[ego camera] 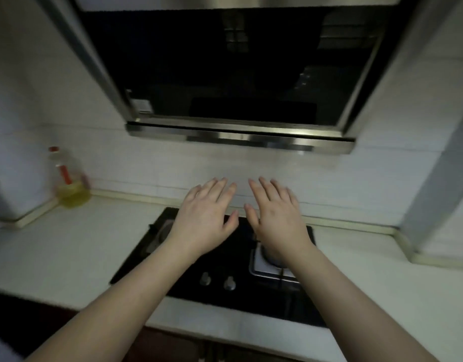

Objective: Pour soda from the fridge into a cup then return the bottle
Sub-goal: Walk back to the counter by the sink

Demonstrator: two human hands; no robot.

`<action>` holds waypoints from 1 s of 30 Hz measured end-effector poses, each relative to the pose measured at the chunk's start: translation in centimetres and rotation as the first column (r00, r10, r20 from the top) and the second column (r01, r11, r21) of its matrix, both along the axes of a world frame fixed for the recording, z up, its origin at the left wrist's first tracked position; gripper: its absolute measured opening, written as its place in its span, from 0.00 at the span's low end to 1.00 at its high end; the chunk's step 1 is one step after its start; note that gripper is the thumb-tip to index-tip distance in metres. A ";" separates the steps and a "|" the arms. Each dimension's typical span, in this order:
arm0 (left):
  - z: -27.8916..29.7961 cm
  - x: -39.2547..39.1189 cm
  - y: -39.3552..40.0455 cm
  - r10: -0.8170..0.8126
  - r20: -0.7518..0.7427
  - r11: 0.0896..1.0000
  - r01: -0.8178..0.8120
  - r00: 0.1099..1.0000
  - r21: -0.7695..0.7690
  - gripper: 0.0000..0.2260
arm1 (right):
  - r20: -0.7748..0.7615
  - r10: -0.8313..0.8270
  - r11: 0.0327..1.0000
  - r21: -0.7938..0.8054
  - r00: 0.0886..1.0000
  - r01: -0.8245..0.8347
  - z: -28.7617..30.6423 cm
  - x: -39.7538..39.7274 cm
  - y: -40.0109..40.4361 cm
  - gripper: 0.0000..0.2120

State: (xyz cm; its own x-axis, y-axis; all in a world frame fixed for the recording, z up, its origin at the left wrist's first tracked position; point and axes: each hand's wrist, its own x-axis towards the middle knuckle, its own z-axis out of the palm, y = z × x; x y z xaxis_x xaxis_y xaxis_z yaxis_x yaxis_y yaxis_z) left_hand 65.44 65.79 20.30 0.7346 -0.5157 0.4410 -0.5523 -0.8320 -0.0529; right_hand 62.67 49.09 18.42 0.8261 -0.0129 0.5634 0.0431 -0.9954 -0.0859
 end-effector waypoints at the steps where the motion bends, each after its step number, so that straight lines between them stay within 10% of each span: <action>1: 0.0 0.2 -1.8 -0.046 -0.004 0.999 0.046 0.999 0.003 0.29 | 0.005 -0.044 0.999 0.005 0.999 0.044 -0.1 -0.5 -1.5 0.27; 30: -2.2 -7.8 -34.5 -0.863 -0.072 0.493 0.864 0.501 0.101 0.30 | -0.057 -0.892 0.451 -0.012 0.449 0.893 -1.6 -21.1 -22.9 0.29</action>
